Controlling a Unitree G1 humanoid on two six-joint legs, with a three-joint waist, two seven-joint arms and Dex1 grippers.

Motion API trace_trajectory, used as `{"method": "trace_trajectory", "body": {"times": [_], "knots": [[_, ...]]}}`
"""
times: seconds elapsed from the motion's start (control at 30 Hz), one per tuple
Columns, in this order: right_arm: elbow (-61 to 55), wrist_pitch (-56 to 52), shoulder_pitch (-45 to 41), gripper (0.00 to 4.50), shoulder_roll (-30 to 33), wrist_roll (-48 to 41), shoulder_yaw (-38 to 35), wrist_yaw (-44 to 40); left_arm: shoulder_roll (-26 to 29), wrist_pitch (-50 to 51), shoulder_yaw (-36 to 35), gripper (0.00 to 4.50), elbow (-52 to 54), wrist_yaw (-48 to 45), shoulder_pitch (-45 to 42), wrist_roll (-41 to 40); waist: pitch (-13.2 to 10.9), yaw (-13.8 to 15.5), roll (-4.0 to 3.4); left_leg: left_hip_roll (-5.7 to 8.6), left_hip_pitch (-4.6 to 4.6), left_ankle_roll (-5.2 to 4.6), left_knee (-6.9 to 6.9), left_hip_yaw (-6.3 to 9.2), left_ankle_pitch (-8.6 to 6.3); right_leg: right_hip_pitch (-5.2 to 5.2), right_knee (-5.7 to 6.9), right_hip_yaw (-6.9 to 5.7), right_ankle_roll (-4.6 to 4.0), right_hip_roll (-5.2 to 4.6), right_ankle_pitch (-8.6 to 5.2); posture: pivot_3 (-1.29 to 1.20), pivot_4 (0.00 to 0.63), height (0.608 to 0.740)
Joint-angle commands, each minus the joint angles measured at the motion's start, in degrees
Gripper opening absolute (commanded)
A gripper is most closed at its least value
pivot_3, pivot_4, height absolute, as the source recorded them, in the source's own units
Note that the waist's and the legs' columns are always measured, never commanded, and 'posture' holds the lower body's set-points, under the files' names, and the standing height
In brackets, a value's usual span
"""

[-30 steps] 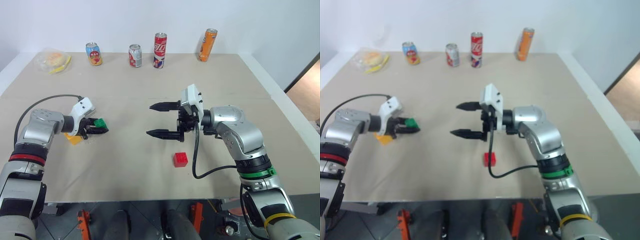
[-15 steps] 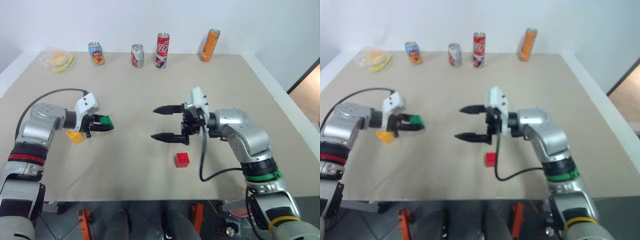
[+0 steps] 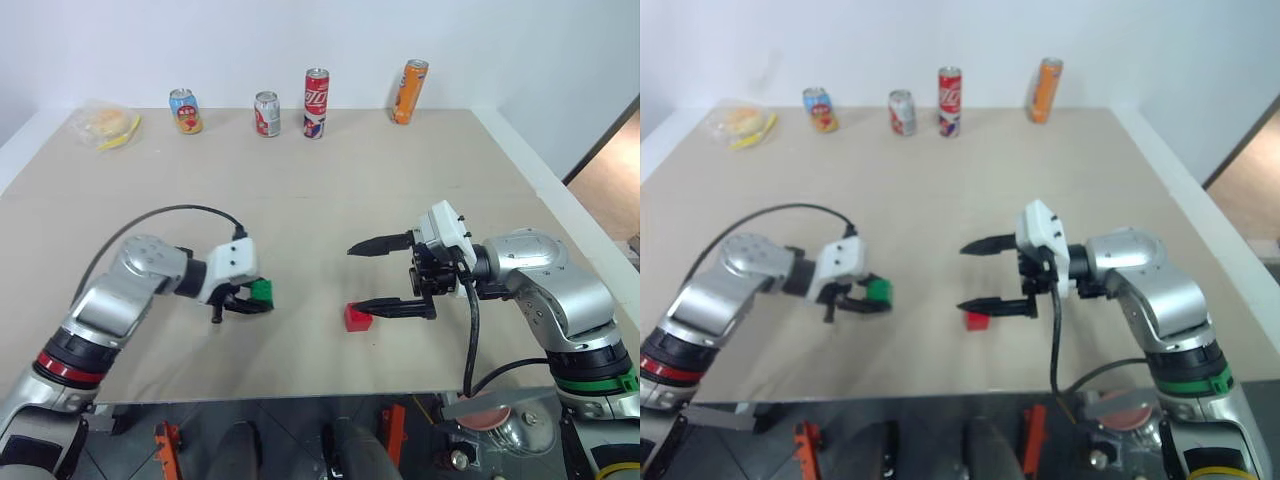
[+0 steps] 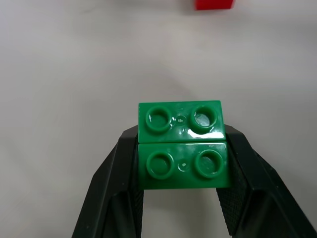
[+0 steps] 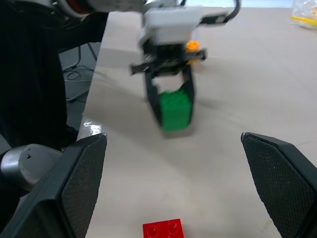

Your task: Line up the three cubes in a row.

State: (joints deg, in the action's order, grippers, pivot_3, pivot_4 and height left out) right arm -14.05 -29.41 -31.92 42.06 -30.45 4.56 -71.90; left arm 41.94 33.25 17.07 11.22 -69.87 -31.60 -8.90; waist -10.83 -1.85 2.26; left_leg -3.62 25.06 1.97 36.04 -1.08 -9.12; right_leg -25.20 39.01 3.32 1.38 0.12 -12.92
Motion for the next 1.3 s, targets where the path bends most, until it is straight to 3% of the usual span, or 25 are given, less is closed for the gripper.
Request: {"method": "trace_trajectory", "body": {"times": [0.03,0.57,1.3], "knots": [[-2.31,-0.29,-0.40,4.50,0.45,-0.80,-1.13,0.91,-0.22,4.37,1.88,1.36,4.94,2.95,-0.44,1.13,0.00,0.00,0.00,0.01,0.01,0.00,0.02,0.00,0.00,0.00,0.00,0.01,0.00,0.00,0.00,0.00,0.150,0.740],[-3.59,-1.16,0.68,4.50,0.93,-0.95,-1.02,1.69,-4.77,11.08,5.86,1.36,7.11,7.57,-2.22,0.04,0.00,0.02,0.00,0.04,0.01,0.00,0.04,0.02,0.00,0.02,-0.01,0.05,0.01,0.02,0.00,0.00,0.150,0.740],[-2.87,-0.29,2.70,4.50,1.07,-0.56,-1.31,2.01,-5.22,9.86,9.24,1.36,7.70,7.95,-2.29,0.10,0.00,0.02,0.00,0.07,0.01,0.00,0.10,0.04,0.00,0.07,-0.01,0.09,0.01,0.02,0.00,0.00,0.150,0.740]]}}
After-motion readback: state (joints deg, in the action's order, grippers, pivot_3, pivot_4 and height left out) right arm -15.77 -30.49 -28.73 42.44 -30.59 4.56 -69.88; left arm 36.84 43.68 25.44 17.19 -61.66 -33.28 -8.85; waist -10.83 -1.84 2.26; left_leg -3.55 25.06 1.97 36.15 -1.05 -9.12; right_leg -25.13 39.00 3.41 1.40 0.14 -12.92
